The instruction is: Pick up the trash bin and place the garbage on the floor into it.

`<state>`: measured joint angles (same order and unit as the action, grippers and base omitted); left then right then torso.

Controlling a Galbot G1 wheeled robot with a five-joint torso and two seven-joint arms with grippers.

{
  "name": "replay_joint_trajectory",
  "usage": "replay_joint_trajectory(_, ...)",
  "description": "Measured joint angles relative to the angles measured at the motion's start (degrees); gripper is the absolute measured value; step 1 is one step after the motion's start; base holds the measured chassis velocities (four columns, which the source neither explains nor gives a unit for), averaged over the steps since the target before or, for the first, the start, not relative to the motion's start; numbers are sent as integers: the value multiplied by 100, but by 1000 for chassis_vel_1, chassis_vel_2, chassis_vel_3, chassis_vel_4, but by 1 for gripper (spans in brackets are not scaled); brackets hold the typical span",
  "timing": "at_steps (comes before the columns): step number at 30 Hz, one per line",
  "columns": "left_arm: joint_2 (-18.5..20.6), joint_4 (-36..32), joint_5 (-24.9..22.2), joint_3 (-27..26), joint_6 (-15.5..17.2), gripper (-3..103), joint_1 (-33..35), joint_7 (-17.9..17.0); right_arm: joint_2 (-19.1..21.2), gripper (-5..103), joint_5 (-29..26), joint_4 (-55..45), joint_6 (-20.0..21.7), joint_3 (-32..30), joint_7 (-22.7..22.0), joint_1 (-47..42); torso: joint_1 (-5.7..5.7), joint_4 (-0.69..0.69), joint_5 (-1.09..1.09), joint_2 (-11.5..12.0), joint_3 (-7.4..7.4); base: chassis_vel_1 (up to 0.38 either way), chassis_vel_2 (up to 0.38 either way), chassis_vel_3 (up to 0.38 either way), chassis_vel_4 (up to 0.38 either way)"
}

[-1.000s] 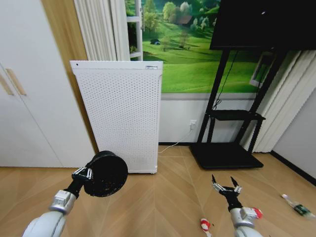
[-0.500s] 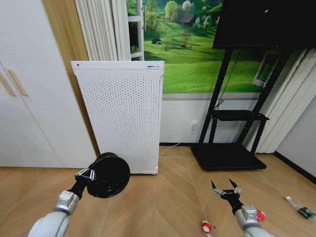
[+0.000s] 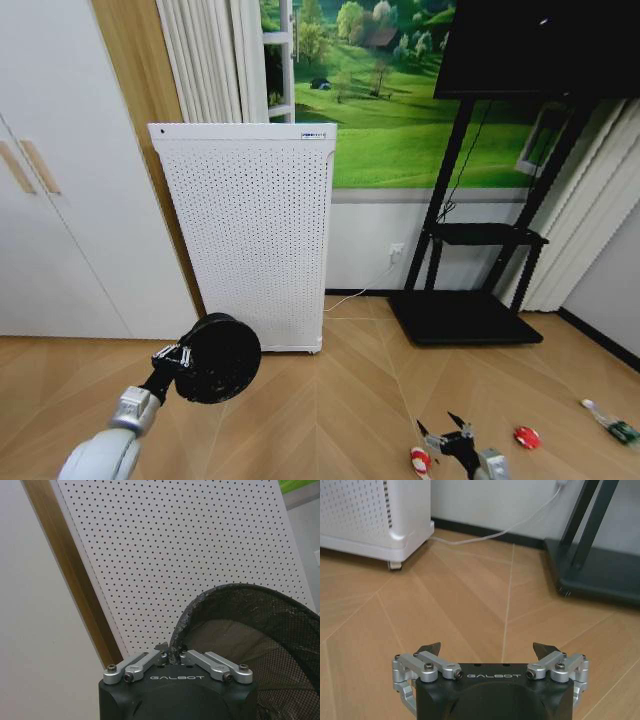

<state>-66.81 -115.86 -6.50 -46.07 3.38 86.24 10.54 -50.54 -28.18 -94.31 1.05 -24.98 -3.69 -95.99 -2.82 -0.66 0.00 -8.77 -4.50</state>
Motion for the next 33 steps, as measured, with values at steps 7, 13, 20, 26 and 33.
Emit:
replay_joint_trajectory(7,-31,2,14,57,24,4,-40,-9,-75,100,-94,589,92,579,-80,455,0,-1,0,0,0,0,0,0,0)
replay_joint_trajectory(13,-78,35,43,71,17,4,-41,-10,-175,100,-185,1390,146,1052,-183,1117,0,1,0,0,0,0,0,0,0)
replay_joint_trajectory(20,-85,18,45,81,-3,4,-45,-7,-317,100,-255,1945,336,1284,-308,1436,0,-2,0,0,0,0,0,0,0)
replay_joint_trajectory(26,-97,58,52,123,-13,4,-88,-3,-404,100,-213,2166,438,1276,-446,1494,0,-1,0,0,0,0,0,0,0)
replay_joint_trajectory(33,-122,68,89,163,-41,4,-83,1,-523,100,-146,2596,471,1278,-472,1719,0,0,0,0,0,0,0,0,0)
